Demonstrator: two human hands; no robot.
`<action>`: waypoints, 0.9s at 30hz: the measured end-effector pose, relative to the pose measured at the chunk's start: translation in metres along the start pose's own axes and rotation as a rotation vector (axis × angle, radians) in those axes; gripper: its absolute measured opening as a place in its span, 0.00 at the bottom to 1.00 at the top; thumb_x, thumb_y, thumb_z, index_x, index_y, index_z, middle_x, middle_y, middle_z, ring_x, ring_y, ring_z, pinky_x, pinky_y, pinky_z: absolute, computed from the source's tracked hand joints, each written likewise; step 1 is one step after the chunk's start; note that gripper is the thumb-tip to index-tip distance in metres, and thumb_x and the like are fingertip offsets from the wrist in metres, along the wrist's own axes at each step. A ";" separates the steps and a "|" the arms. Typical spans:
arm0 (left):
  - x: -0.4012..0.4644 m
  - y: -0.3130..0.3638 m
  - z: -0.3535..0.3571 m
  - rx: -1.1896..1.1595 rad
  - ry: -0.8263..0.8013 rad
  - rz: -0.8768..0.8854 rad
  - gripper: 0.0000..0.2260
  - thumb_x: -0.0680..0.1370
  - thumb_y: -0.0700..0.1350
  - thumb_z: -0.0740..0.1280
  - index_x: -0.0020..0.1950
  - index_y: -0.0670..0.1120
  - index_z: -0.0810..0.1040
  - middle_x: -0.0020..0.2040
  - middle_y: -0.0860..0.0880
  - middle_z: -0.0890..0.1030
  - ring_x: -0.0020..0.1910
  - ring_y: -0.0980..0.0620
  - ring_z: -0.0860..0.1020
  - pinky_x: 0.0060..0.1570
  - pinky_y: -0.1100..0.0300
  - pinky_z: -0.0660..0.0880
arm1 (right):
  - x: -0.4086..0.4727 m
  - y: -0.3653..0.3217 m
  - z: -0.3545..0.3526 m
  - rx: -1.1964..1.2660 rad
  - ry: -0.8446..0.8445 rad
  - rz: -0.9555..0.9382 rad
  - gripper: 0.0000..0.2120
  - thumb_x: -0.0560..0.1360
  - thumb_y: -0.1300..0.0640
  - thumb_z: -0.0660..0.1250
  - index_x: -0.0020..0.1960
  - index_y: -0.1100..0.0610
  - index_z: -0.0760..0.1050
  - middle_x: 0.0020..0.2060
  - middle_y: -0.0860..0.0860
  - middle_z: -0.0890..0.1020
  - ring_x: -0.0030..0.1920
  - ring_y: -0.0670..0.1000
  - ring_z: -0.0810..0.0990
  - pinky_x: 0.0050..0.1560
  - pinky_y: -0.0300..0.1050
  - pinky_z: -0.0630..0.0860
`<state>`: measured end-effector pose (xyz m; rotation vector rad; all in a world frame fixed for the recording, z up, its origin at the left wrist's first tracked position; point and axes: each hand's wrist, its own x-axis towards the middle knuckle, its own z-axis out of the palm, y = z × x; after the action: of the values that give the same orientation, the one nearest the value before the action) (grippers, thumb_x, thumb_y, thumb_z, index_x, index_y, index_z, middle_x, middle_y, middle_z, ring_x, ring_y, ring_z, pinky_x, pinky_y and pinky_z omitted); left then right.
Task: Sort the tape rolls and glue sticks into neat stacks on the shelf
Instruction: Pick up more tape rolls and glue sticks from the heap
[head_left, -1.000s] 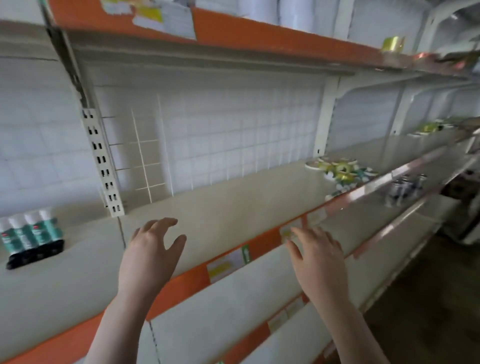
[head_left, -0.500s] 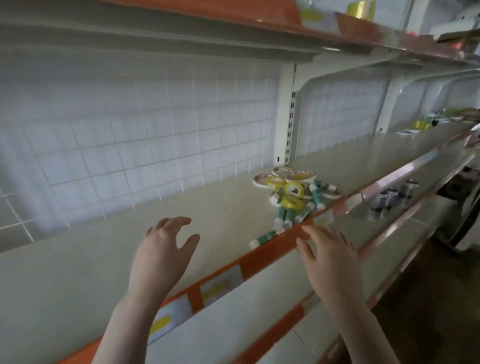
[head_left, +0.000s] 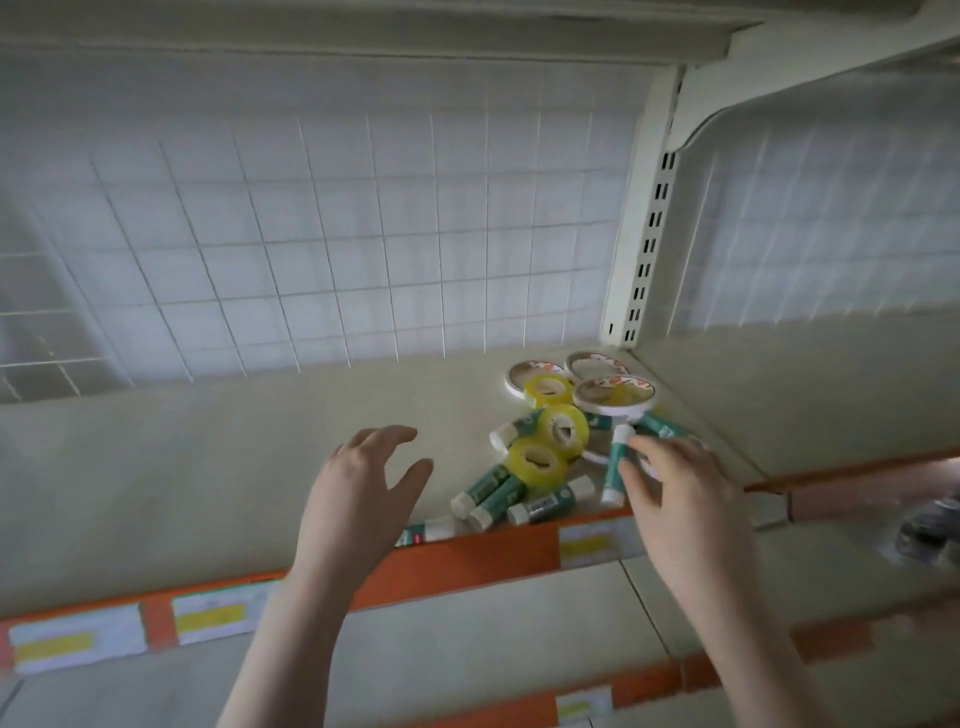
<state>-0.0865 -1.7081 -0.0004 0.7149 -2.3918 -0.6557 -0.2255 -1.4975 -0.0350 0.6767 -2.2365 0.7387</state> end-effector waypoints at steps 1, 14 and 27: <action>0.000 0.003 0.002 0.016 0.002 -0.018 0.14 0.76 0.49 0.67 0.61 0.51 0.76 0.61 0.52 0.76 0.59 0.50 0.74 0.52 0.60 0.67 | 0.004 0.004 0.003 0.014 -0.018 -0.003 0.10 0.68 0.62 0.73 0.50 0.60 0.81 0.41 0.57 0.82 0.41 0.60 0.80 0.39 0.51 0.78; 0.027 0.029 0.034 0.072 -0.032 0.034 0.15 0.76 0.52 0.65 0.63 0.54 0.75 0.62 0.57 0.75 0.60 0.56 0.73 0.51 0.67 0.64 | 0.080 0.034 0.040 -0.007 -0.085 -0.171 0.07 0.67 0.61 0.74 0.45 0.61 0.81 0.38 0.57 0.81 0.38 0.61 0.78 0.38 0.50 0.76; 0.028 0.040 0.053 0.059 -0.279 0.208 0.20 0.74 0.60 0.64 0.65 0.58 0.72 0.62 0.61 0.72 0.60 0.61 0.69 0.57 0.66 0.66 | 0.091 0.035 0.052 -0.178 -0.322 -0.177 0.07 0.72 0.58 0.70 0.49 0.57 0.82 0.46 0.55 0.81 0.47 0.59 0.76 0.46 0.49 0.71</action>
<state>-0.1525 -1.6804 -0.0056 0.4110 -2.7038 -0.6339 -0.3289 -1.5307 -0.0112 0.9442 -2.4525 0.3563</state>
